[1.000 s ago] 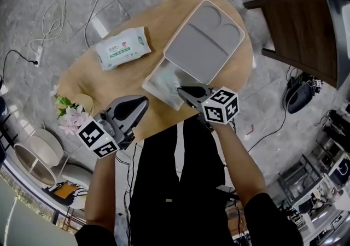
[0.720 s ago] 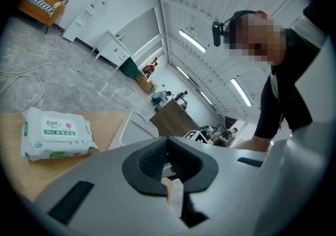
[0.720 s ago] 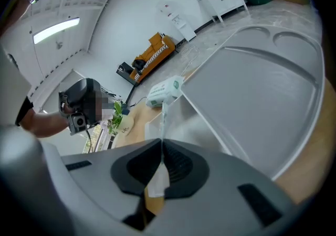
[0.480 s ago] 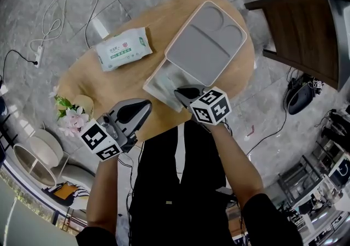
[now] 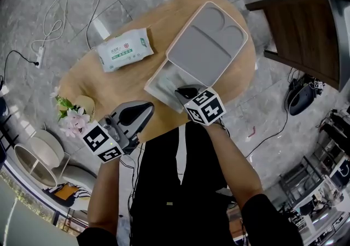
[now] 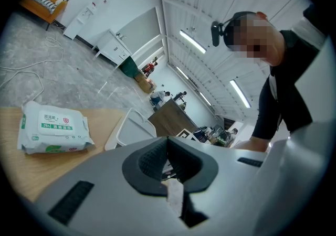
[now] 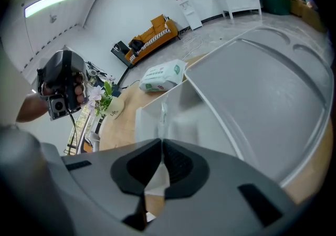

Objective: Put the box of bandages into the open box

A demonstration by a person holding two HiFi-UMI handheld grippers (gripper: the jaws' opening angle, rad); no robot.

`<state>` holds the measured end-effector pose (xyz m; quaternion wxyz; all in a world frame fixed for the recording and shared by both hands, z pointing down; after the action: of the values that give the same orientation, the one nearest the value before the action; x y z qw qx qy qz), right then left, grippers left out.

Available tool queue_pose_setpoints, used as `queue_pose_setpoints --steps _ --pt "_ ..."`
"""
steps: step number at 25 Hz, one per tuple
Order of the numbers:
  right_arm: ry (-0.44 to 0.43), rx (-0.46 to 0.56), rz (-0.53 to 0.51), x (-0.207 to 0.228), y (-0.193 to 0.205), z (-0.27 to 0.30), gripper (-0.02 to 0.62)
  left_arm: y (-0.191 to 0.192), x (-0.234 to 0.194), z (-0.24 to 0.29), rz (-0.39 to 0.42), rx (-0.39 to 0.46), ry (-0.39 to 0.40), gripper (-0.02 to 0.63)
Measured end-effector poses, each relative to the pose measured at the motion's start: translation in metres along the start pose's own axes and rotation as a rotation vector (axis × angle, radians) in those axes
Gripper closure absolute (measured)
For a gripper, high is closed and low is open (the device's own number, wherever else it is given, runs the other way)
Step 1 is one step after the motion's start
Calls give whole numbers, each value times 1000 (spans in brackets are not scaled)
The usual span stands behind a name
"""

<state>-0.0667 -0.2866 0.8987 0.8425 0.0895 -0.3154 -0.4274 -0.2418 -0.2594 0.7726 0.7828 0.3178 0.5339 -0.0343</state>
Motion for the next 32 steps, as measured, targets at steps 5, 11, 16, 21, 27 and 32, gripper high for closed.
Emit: queue_pose_setpoints --steps 5,11,16,21,27,32 --pt "67 -38 -56 1 1 3 568 0 1 3 0 -1 8 589" --pt "157 -77 -136 6 5 1 522 4 2 5 -6 -5 12 589" --pt "221 -120 -216 5 3 -2 499 6 3 9 -10 -5 18 589" --pt "296 -106 -260 1 1 -8 486 4 9 14 0 -19 34 589" --pt "290 -58 -226 -8 0 -23 486 5 14 19 -3 -19 42 589" --pt "287 11 -232 -17 -16 -49 501 -4 26 16 17 -4 36 589"
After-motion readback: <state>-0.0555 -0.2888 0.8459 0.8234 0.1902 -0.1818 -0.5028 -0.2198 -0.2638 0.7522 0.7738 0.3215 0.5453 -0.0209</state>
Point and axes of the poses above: the fingertips, and each gripper's own axes: z forward along the fingers, x to its right, y out of its underside, the point moved 7 cm from there along -z, backward along the fingers, and after that the axes turned 12 degrees about -z, right-handed, at the moved point
